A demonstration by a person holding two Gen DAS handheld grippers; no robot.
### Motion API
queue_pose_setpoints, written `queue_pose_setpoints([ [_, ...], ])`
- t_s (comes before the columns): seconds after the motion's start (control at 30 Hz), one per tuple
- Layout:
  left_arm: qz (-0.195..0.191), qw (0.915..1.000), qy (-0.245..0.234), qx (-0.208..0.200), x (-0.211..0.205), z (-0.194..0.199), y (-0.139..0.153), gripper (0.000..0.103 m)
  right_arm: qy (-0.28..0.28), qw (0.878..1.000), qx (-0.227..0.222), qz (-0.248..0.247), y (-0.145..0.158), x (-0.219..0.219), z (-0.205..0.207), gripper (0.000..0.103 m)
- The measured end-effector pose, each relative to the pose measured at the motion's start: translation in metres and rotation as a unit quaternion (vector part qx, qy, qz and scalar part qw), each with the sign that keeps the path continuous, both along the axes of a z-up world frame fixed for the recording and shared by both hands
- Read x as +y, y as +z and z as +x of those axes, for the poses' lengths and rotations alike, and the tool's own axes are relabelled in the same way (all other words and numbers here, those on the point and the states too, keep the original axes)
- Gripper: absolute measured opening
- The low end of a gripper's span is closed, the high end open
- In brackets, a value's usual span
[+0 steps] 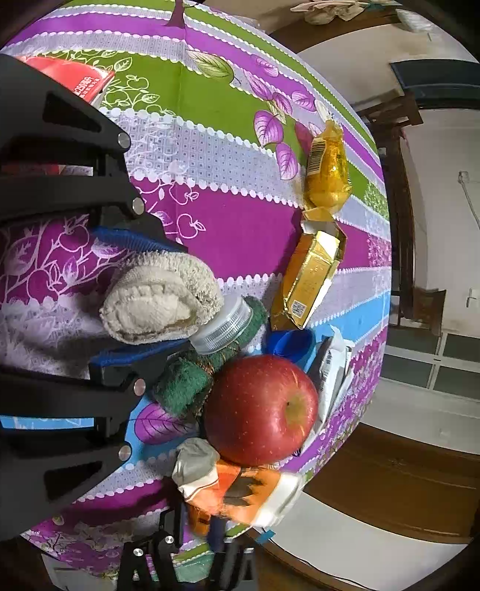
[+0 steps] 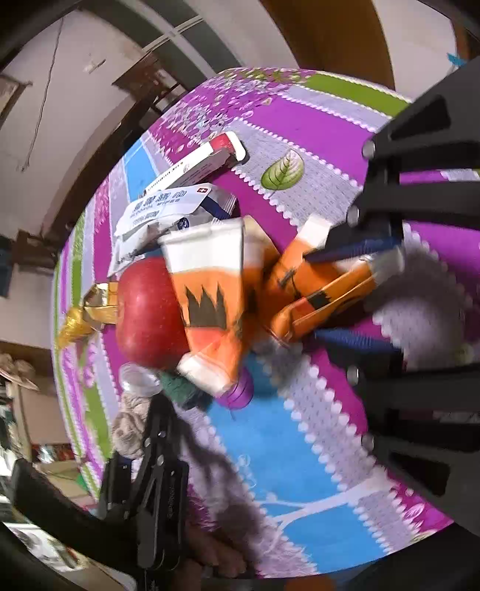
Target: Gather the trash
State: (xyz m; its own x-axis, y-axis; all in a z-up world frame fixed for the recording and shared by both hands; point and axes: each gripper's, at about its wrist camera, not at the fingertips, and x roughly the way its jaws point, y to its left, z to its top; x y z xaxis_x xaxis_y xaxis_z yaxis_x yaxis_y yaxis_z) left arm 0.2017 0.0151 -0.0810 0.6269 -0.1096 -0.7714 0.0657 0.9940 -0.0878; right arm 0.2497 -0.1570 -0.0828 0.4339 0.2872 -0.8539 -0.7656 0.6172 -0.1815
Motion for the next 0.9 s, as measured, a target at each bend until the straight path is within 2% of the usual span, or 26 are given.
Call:
queue_pose_setpoints([
  [0.23,-0.002,0.9992,-0.005,-0.04,-0.01,-0.02,0.012,0.041,-0.045,0.99,-0.013,0.13,0.024,-0.018,-0.052,0.011],
  [0.33,-0.001,0.9981,-0.001,-0.061,-0.012,-0.033,0.019,0.041,-0.082,0.981,-0.038,0.171,0.038,-0.028,-0.075,0.011],
  [0.43,-0.01,0.9963,0.0,-0.085,-0.016,-0.046,0.028,0.041,-0.135,0.965,-0.065,0.214,0.048,-0.04,-0.091,0.011],
  [0.67,-0.019,0.9875,-0.023,-0.154,-0.04,-0.082,0.059,0.041,-0.2,0.94,-0.133,0.242,0.063,-0.048,-0.116,0.011],
  [0.9,-0.027,0.9777,-0.064,-0.198,-0.078,-0.105,0.086,0.041,-0.257,0.918,-0.185,0.24,0.088,-0.076,-0.134,0.011],
])
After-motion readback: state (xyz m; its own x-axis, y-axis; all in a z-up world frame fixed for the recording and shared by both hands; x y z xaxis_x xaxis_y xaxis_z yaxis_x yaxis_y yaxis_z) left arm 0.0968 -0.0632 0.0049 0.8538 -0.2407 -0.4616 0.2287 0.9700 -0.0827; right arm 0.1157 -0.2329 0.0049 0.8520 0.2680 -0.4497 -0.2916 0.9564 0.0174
